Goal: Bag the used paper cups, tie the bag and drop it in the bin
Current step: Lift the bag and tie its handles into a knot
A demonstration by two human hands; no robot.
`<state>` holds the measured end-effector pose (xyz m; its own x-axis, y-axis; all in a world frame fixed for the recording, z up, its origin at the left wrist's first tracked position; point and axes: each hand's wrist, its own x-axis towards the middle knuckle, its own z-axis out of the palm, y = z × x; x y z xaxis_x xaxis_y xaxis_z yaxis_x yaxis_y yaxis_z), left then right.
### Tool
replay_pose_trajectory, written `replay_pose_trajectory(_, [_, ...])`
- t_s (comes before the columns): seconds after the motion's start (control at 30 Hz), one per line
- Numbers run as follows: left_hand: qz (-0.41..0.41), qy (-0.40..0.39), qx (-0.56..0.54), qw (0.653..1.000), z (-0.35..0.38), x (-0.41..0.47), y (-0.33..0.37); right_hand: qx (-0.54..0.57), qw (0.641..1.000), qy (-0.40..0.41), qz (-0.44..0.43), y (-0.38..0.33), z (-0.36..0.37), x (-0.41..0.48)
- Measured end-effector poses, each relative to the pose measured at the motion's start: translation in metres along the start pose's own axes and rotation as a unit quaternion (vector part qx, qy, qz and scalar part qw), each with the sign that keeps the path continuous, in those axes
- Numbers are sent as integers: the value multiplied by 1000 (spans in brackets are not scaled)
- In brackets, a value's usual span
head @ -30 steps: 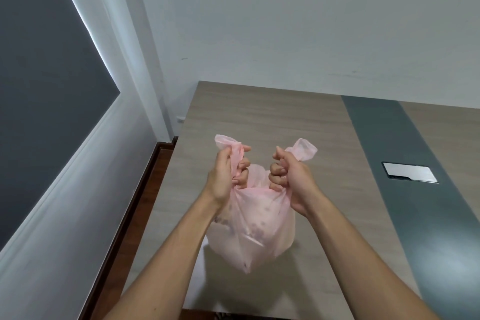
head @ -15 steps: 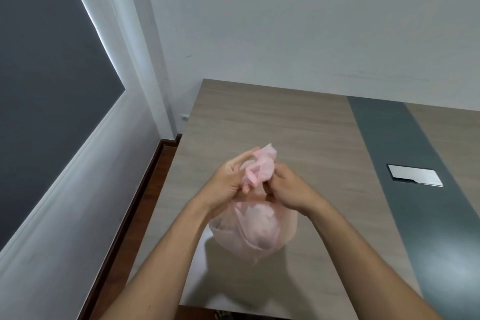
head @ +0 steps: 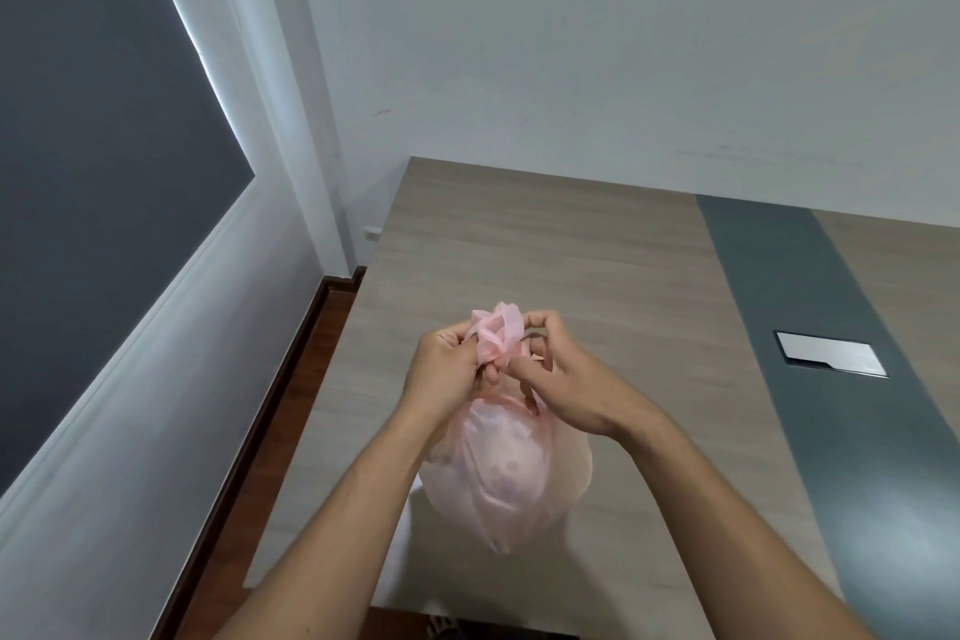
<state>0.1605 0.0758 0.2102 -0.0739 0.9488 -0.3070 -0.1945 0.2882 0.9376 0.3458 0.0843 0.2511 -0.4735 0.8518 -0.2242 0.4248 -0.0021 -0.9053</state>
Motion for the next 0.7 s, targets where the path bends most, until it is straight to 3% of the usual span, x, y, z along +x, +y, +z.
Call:
replay_pose_trajectory(0.23, [-4, -12, 70, 997, -3, 0, -4, -10, 999, 40, -15, -1, 5, -1])
replay_pose_trajectory(0.47, [62, 26, 112, 991, 0, -2, -11, -36, 994, 91, -46, 2, 9, 3])
replay_pose_trajectory(0.7, [164, -20, 131, 978, -7, -6, -18, -78, 967, 242, 29, 18, 12, 11])
